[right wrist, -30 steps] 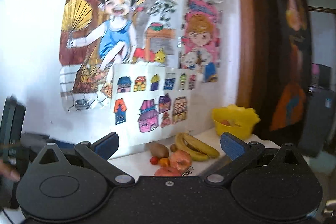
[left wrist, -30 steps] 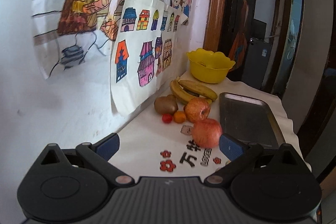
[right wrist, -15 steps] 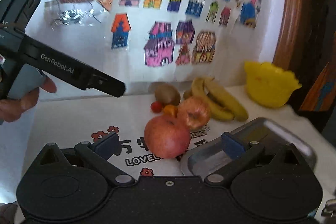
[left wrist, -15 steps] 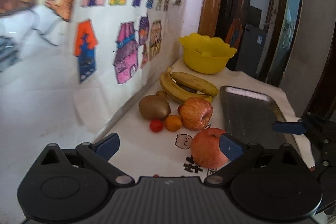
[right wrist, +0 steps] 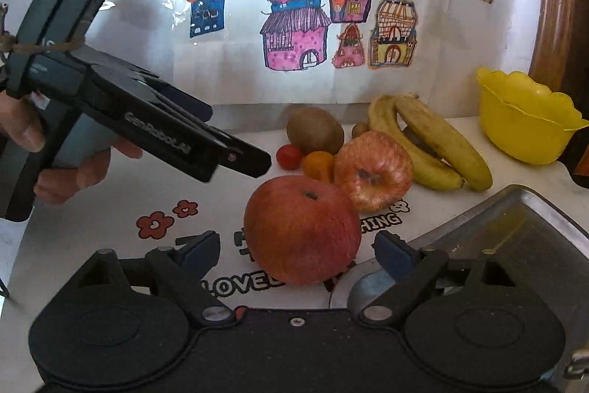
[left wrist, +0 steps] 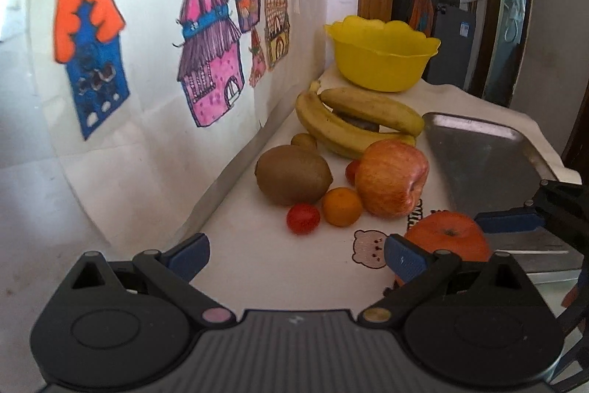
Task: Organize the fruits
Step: 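Grasp the large red apple with the right tool while the left tool grasps a cherry tomato, then carry the apple onto the metal tray and open the right tool while the left tool releases the tomato there, then lift both open tools away from the tray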
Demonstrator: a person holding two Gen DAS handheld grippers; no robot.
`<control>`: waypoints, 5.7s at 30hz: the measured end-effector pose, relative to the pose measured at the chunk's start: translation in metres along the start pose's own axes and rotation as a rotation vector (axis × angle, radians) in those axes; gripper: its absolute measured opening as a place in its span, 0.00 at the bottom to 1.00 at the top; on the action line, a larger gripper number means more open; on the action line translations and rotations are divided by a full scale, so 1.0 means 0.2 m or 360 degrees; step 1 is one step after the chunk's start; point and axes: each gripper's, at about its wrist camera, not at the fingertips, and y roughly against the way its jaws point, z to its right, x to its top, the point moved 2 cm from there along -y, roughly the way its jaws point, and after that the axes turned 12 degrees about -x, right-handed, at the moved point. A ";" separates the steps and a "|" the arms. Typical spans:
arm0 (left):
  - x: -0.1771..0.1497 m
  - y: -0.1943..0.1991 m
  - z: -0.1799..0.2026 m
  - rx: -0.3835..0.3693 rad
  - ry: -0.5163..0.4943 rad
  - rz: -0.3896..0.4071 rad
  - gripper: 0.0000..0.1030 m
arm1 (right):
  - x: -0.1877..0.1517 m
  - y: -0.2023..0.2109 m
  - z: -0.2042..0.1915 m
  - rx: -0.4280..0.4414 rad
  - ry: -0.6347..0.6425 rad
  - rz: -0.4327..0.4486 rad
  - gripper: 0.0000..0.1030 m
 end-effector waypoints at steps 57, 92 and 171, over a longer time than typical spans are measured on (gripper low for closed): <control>-0.04 -0.06 0.11 -0.0079 0.0011 -0.0061 0.26 | -0.06 0.09 0.02 -0.0078 -0.0270 0.0038 0.73; 0.07 -0.47 0.71 -0.0327 -0.0044 -0.0084 0.26 | -0.37 0.20 0.65 -0.0587 -0.0400 -0.0123 0.73; -0.15 0.33 0.05 -0.0009 -0.0091 0.0182 1.00 | 0.16 0.42 -0.02 -0.0356 -0.0359 0.0110 0.99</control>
